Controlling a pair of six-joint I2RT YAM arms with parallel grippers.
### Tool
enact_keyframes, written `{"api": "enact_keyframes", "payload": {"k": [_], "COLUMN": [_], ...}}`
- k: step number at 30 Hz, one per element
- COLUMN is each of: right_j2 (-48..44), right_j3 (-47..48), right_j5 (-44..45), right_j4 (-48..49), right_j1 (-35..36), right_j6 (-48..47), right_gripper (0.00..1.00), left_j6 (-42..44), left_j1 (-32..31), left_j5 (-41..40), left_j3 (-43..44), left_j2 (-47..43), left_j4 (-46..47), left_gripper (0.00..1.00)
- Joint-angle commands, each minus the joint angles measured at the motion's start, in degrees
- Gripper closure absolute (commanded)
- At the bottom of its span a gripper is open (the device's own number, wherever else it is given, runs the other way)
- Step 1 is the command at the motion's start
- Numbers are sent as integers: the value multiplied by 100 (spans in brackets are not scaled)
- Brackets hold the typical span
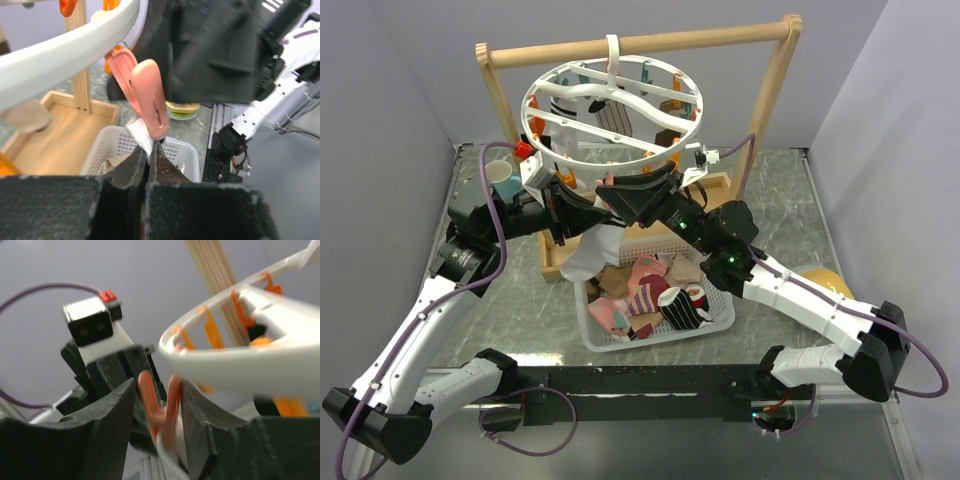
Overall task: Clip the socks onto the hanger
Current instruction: Clamp the sock onto the hanger, then reset both arms
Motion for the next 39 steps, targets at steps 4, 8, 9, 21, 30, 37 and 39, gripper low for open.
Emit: {"api": "enact_keyframes", "payload": {"k": [4,8,9,21,30,37,39], "right_j2": [-556,-697,-740,-1382,-1760,-2155,-2383], "right_j3": [13,92,110,752,321,400,374], "right_j5": [-93,92,109,1462,2324,3113,3326], "right_j4": [-1231,-1608,-1827,-5958,-6830,-7242,-7330], "right_j1": [142,142,142,230,265,309,309], "right_j6": [-572,-809,-940,-2453,-2594,-2515,-2435], "right_gripper": [20,0,0,0,0,0,0], "left_j6": [-146,-305,-314,45,617,653,662], "left_j1": [85,111,129,173,173,199,234], "left_j5": [-215,-179,-179,-1417,-2192,-2429,-2421], "left_j3": [13,4,13,65,127,364,556], "left_j2": [-167,-193,-185,-413,-747,-686,-660], "left_j4": [341,447,438,-1037,-2110,-2234,-2286], "left_gripper": [99,99,99,50,13,12,12]}}
